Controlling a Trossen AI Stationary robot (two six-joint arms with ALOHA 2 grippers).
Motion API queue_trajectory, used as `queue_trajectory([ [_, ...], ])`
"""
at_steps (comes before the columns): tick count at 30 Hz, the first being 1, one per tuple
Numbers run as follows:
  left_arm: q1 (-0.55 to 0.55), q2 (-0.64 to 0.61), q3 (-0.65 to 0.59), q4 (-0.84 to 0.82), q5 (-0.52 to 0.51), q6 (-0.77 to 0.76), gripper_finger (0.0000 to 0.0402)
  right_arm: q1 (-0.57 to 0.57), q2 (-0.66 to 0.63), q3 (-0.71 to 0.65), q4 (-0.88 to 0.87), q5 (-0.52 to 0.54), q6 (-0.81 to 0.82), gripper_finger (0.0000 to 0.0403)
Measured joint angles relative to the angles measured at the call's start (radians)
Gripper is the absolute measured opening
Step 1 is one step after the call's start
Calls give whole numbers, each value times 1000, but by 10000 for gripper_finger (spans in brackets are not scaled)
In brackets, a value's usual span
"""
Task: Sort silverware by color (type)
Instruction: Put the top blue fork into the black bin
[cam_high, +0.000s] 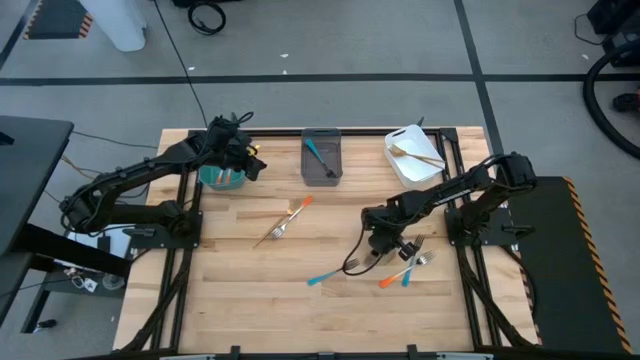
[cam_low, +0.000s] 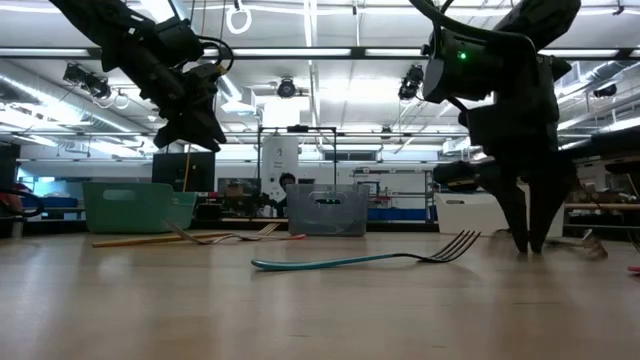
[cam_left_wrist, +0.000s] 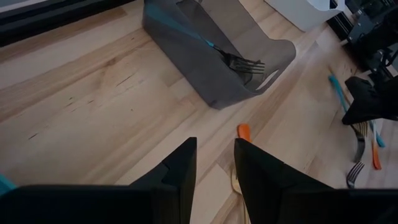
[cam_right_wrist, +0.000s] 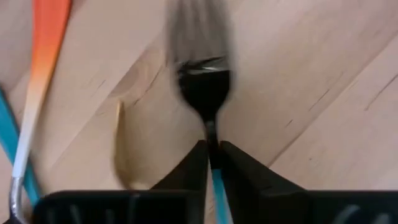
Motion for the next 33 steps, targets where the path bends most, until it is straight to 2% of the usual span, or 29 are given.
queue_trajectory([
  [4,0,0,0,1,38,-14,117,-7,2,10,-7,21,1,16],
  [10,-1,0,0,54,177,-24,116,-23,7,46,8,123,1,25],
  [18,-6,0,0,91,181,-24,116,-68,7,125,-25,170,1,22],
  [27,-73,0,0,301,183,56,116,-181,6,277,-27,168,12,25],
  [33,-127,0,0,401,183,125,116,-238,5,410,-15,132,13,25],
])
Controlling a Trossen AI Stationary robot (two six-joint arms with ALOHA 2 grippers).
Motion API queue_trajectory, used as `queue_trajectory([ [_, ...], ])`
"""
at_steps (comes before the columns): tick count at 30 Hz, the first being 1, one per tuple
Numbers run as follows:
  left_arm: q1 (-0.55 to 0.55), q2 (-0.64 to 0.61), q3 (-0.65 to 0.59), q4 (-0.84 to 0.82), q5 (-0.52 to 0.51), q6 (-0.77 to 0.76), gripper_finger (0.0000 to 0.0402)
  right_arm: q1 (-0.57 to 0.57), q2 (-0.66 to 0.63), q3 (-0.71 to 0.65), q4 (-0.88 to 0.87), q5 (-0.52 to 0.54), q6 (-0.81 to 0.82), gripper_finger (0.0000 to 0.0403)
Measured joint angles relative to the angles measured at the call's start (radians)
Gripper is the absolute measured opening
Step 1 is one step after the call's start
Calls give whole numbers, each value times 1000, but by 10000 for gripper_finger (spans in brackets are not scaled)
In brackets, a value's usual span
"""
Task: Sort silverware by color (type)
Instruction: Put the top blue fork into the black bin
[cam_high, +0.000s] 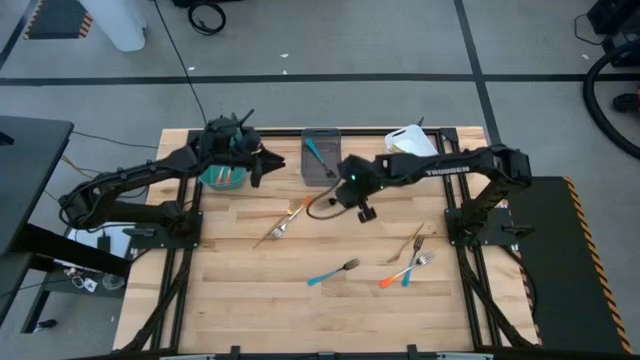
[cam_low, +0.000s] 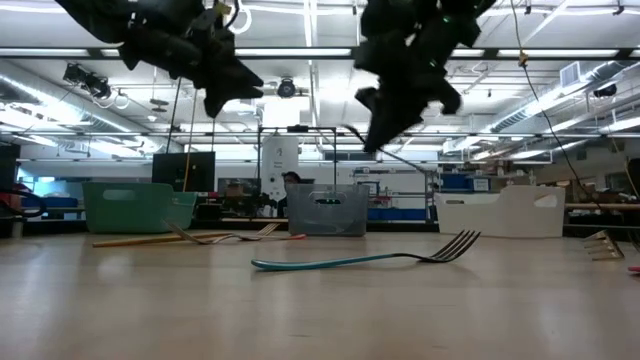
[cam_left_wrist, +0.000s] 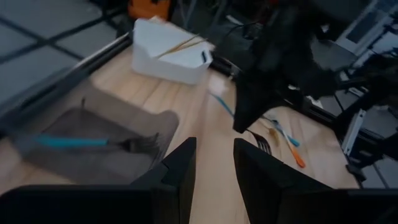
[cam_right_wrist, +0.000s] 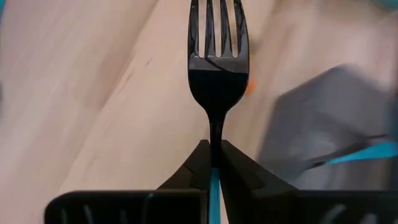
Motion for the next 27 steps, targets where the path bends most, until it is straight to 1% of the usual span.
queue_trajectory([
  [3,-19,0,0,34,0,17,116,-21,-1,60,24,-8,23,25],
  [7,-31,0,0,73,-9,17,116,-54,-1,121,76,-71,123,25],
  [13,-35,0,0,95,-78,15,116,-95,-1,167,250,-132,288,25],
  [16,-35,0,0,97,-96,6,116,-106,-1,173,357,-161,359,25],
  [20,-35,0,0,124,-97,-36,116,-116,-1,173,483,-172,457,25],
  [27,-67,0,0,174,-117,-59,116,-127,-1,173,612,-152,546,25],
])
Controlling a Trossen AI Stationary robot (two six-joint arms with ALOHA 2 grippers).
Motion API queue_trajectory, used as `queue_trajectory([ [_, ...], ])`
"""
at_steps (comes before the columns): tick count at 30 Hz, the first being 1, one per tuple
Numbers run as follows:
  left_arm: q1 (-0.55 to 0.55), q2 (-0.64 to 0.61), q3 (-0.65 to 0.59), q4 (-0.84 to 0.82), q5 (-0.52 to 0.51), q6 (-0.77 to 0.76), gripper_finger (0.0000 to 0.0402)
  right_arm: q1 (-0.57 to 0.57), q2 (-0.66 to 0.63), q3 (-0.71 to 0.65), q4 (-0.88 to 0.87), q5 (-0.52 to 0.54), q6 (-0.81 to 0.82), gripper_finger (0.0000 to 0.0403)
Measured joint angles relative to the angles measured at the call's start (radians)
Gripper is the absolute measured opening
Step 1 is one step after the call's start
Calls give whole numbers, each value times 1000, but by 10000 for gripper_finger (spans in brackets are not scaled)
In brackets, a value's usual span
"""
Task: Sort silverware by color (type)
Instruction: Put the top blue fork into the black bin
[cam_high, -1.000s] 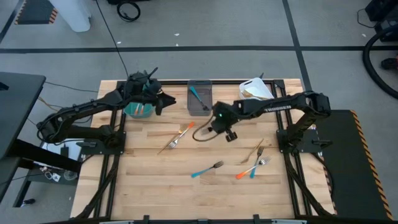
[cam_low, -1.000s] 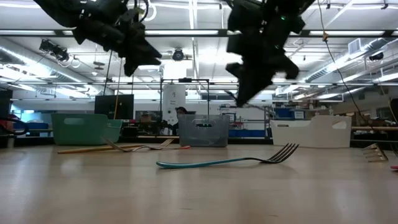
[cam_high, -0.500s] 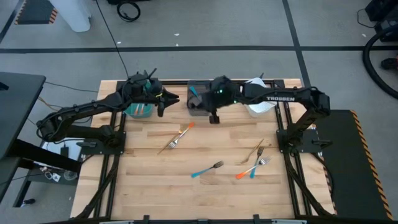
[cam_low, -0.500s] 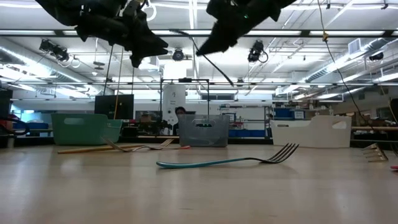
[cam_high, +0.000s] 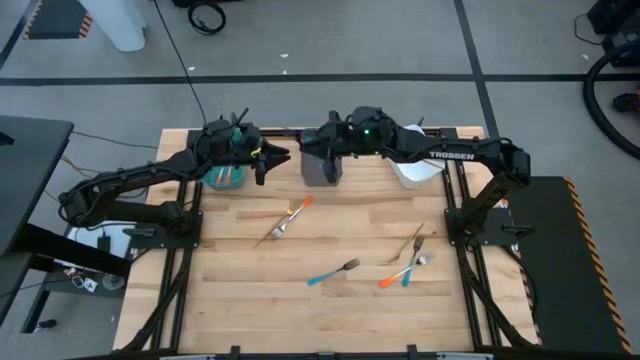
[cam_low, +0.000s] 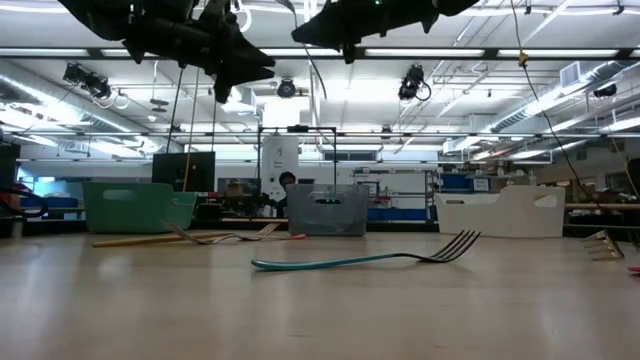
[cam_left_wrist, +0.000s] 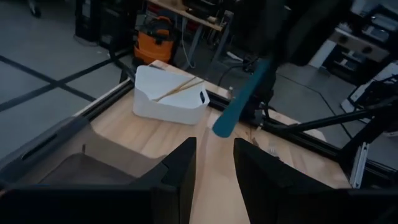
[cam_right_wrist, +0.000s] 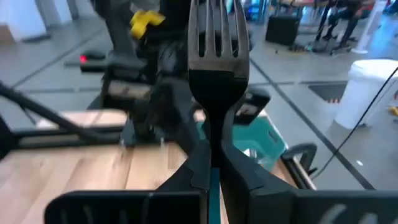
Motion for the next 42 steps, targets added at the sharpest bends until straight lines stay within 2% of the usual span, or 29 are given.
queue_trajectory([
  [5,-41,0,0,32,-83,22,116,-11,0,0,72,18,50,25],
  [13,-107,6,1,41,-300,26,116,1,0,0,123,226,85,25],
  [16,-128,33,26,-2,-382,27,116,12,0,0,139,293,122,25],
  [22,-155,119,116,-35,-401,87,116,12,0,0,175,306,169,25],
  [24,-156,139,142,-36,-359,86,116,9,0,0,182,247,170,25],
  [29,-120,184,201,-37,-124,59,116,-24,-1,0,227,-22,187,25],
  [31,-105,191,209,-39,-68,52,116,-41,-1,0,232,-102,222,25],
  [37,-64,198,244,-30,119,40,116,-79,-1,0,235,-310,281,25],
  [42,-44,198,258,-30,202,32,116,-94,-1,-1,290,-410,302,25],
])
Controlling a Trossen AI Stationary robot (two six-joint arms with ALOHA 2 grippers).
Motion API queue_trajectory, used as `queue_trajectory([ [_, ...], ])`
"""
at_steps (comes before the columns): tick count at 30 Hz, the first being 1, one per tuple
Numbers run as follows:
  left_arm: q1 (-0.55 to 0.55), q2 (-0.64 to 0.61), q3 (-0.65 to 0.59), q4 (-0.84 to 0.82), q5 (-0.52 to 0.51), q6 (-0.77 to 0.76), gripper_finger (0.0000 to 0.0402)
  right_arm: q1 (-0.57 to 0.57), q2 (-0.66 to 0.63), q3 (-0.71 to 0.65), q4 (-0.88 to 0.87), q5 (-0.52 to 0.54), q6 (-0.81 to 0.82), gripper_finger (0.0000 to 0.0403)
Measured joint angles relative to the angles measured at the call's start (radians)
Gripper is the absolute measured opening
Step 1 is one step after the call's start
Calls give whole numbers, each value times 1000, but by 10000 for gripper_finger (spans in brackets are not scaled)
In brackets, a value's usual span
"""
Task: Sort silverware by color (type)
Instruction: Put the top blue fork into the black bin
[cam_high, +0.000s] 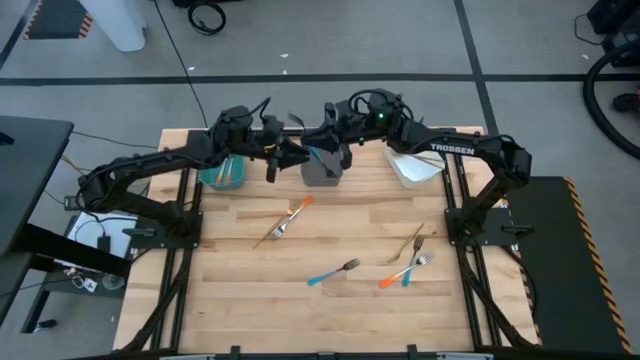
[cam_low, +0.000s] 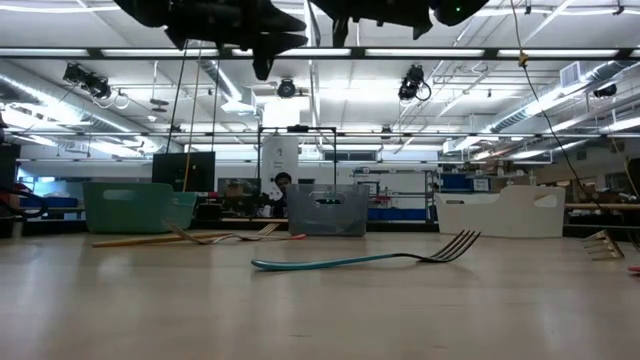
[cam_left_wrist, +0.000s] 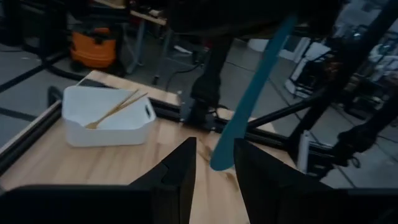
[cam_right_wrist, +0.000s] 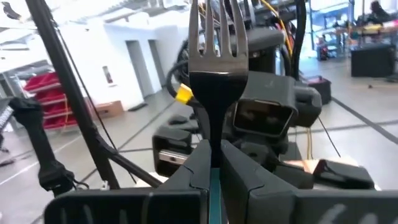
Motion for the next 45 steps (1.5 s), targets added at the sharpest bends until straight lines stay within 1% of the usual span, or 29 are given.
queue_trajectory([
  [4,-1,17,6,22,44,-37,116,-2,0,0,0,-7,-12,25],
  [7,-20,42,6,70,43,-58,116,5,0,0,-12,28,-28,25],
  [12,-48,73,5,103,-15,-63,116,13,0,0,-40,70,-52,25],
  [17,-66,73,5,147,-22,-60,116,13,0,0,-58,70,-44,25],
  [25,-66,73,4,171,-26,-76,115,11,0,0,-58,71,-52,25],
  [29,-62,73,4,170,-48,-90,98,11,0,0,-70,97,-55,25],
  [36,-35,73,4,168,-50,-109,42,10,0,0,-118,105,-60,25],
  [41,-13,73,4,167,-45,-114,40,10,0,0,-118,119,-62,25],
  [45,-6,73,4,165,-45,-123,40,10,0,0,-118,158,-40,33],
])
